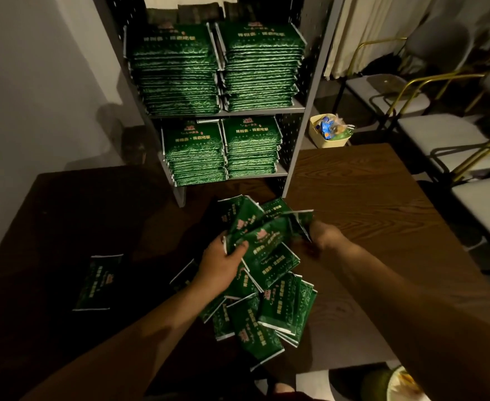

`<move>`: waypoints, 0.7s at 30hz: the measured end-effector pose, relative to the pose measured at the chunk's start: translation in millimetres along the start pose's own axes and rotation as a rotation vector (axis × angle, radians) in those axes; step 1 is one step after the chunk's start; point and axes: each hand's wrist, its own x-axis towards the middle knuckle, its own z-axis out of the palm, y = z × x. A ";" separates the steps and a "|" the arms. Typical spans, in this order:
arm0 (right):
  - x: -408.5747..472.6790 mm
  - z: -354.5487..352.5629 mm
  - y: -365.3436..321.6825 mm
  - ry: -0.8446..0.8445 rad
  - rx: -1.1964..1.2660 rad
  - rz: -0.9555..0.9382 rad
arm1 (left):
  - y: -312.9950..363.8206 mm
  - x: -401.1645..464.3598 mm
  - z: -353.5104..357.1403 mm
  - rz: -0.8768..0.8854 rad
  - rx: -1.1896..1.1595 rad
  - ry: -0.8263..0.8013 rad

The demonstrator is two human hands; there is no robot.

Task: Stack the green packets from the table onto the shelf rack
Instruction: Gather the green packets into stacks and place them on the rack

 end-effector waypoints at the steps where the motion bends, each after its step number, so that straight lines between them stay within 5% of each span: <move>1: -2.3 -1.9 -0.4 0.022 0.014 -0.061 | 1.0 3.4 -2.3 -0.064 -0.021 0.055; 5: -8.0 1.5 2.4 -0.112 -0.001 -0.091 | 9.5 13.8 -5.6 -0.325 -0.387 0.079; 8: -6.2 16.5 8.5 -0.123 0.014 0.010 | 18.1 13.6 -0.9 -0.341 -0.585 0.012; 15: -10.3 16.8 14.0 -0.153 -0.234 -0.061 | 20.1 1.5 2.4 -0.181 -0.347 -0.223; 21: -10.0 10.1 21.0 -0.131 -0.297 -0.116 | 17.5 -3.3 19.6 -0.077 -0.156 -0.257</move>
